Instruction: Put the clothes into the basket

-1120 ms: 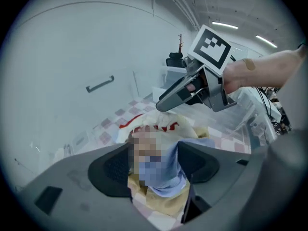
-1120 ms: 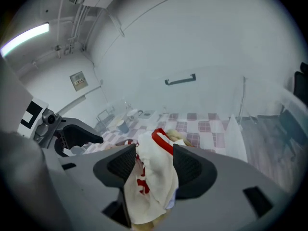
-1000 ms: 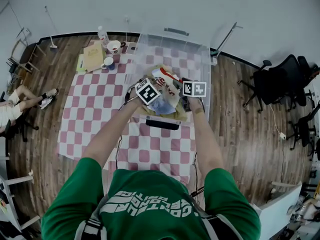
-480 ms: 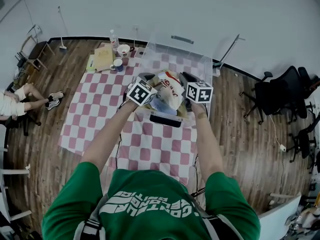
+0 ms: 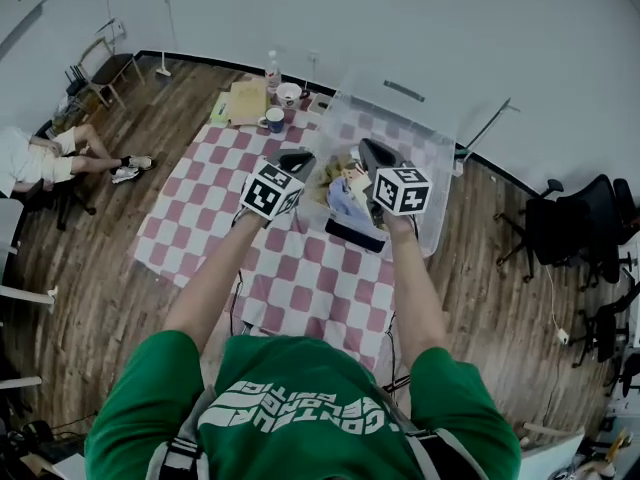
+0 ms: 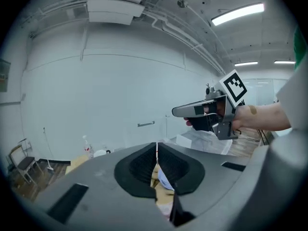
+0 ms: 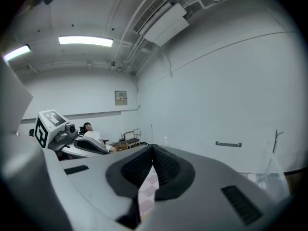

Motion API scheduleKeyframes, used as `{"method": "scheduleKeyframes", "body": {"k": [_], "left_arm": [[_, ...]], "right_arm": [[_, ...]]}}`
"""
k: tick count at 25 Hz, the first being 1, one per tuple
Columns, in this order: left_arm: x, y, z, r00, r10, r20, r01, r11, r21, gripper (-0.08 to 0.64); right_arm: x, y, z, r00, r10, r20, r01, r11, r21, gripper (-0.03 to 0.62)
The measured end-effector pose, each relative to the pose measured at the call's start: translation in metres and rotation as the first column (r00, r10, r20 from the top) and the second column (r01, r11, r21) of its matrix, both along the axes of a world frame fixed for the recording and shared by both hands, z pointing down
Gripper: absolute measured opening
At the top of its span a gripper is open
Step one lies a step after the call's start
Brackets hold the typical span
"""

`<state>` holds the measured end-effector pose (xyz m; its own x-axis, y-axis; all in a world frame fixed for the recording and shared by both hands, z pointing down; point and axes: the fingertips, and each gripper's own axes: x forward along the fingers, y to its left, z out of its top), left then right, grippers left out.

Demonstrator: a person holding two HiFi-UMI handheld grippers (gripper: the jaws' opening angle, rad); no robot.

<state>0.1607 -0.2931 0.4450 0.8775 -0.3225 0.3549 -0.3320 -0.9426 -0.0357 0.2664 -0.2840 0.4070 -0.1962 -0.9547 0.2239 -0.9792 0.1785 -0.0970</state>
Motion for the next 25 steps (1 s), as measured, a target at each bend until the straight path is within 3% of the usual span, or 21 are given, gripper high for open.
{"method": "scheduleKeyframes", "body": {"k": [7,16,25], "left_arm": [[-0.085,-0.008,-0.001,0.986,-0.148,-0.082,0.145,0.988,-0.046,0.005],[-0.188,-0.013,0.010,0.934,-0.339,-0.115,0.331,0.940,-0.084,0.005],[-0.242,-0.002,0.016,0.900,-0.416,-0.131,0.405,0.908,-0.107,0.003]], "right_arm": [[-0.090,-0.021,0.009,0.986,-0.165,0.004,0.165,0.986,-0.013,0.008],[-0.203,-0.035,0.026,0.933,-0.361,0.002,0.361,0.932,-0.035,0.008],[-0.260,-0.027,0.037,0.895,-0.445,-0.010,0.444,0.894,-0.050,0.008]]}}
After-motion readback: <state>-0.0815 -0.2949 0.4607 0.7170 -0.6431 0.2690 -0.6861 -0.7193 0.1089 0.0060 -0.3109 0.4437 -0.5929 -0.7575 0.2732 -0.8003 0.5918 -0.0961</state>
